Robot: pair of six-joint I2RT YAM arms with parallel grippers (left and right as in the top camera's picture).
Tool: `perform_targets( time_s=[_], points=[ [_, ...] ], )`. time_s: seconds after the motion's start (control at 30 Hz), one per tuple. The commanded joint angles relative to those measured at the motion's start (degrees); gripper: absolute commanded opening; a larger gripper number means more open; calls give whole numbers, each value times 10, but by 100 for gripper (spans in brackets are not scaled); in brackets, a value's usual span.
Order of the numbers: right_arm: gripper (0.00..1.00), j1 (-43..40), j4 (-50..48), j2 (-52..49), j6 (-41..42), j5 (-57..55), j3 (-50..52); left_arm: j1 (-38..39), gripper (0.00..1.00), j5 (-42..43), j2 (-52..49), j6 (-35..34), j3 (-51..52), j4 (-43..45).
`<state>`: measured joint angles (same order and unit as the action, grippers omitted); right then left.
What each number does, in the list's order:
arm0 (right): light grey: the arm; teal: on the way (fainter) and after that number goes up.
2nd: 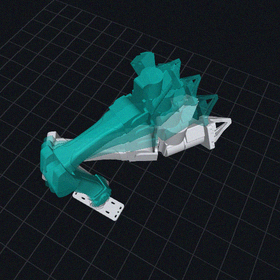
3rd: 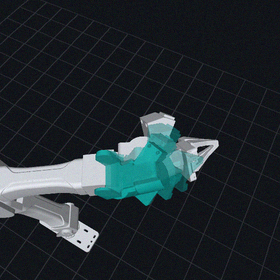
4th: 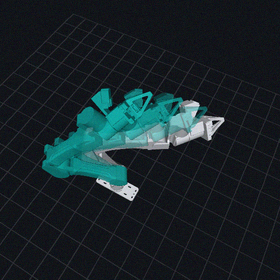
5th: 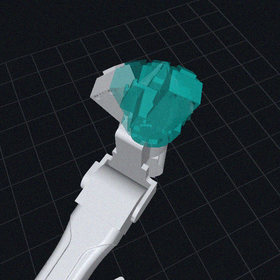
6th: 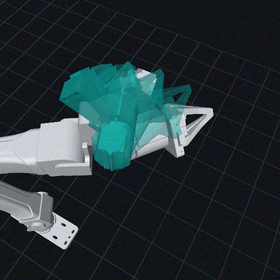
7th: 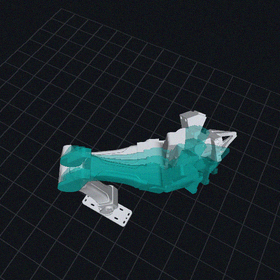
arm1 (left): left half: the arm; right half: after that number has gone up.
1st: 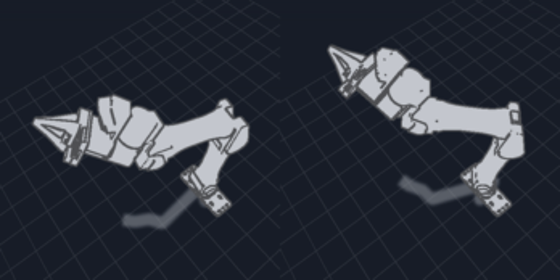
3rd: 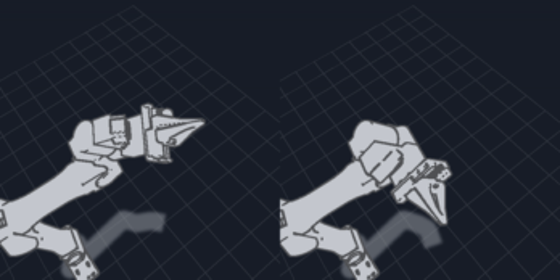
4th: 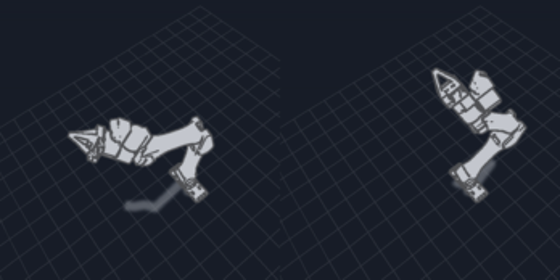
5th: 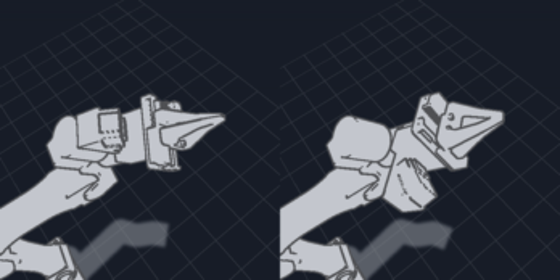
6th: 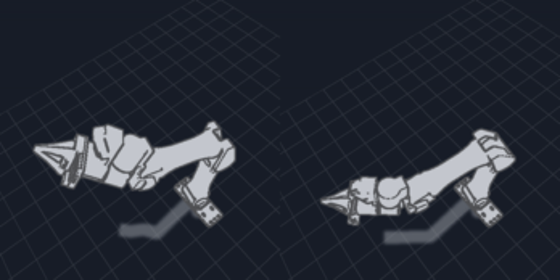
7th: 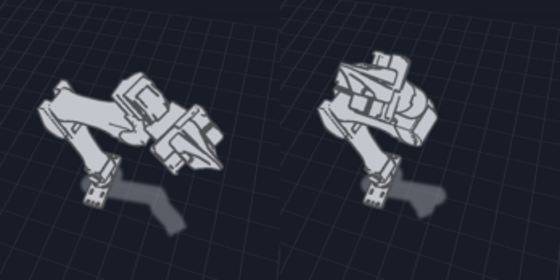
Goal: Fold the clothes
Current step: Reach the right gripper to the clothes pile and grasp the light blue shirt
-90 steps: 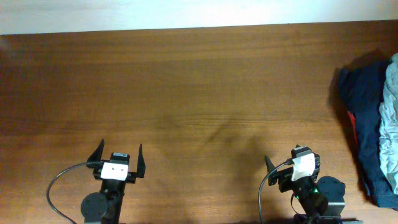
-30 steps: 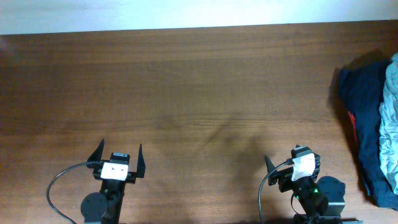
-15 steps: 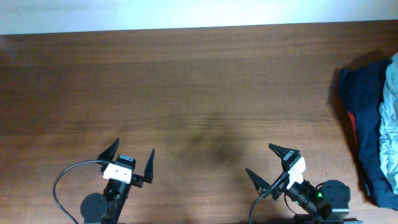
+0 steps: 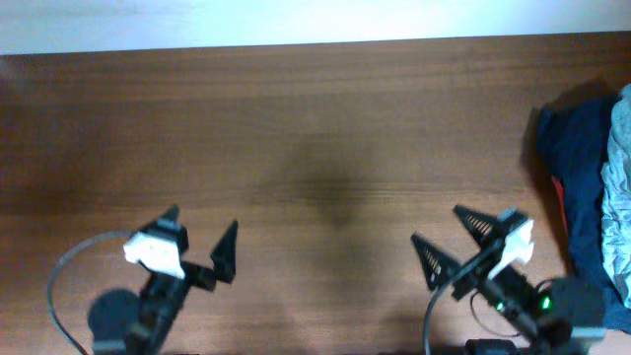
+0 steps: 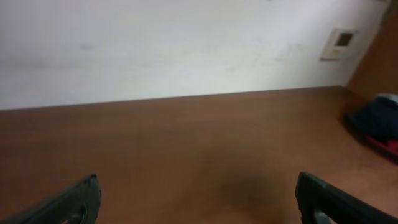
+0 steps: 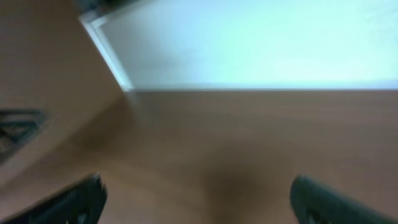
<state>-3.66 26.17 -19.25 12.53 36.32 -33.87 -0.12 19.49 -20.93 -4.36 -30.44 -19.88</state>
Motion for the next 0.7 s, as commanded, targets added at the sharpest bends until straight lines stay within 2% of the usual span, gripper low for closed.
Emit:
perform_targets(
  time_s=[0.0, 0.1, 0.17, 0.27, 0.33, 0.37, 0.5, 0.57, 0.67],
  points=[
    [99, 3, 70, -133, 0, -127, -110, 2, 100, -48, -136, 16, -122, -55],
    [99, 2, 139, -233, -52, -126, -214, 2, 100, -54, -245, 16, -232, -136],
    [99, 3, 201, -293, -56, -123, -290, 2, 100, -54, -321, 16, -309, -200],
    [99, 3, 273, -354, -64, -106, -359, 2, 100, -54, -415, 16, -396, -262],
    [99, 2, 286, -387, -80, -124, -380, 2, 100, -54, -463, 16, -431, -284],
    [99, 2, 295, -402, -72, -145, -386, 2, 100, -53, -482, 16, -442, -289],
    [99, -20, 361, -462, 48, -296, -422, 2, 100, -54, -531, 16, -453, -289],
    [99, -55, 386, -496, 74, -332, -443, 2, 100, -54, -549, 16, -453, -297],
    [99, -165, 395, -566, 108, -338, -482, 2, 100, -52, -570, 16, -453, -306]
  ],
)
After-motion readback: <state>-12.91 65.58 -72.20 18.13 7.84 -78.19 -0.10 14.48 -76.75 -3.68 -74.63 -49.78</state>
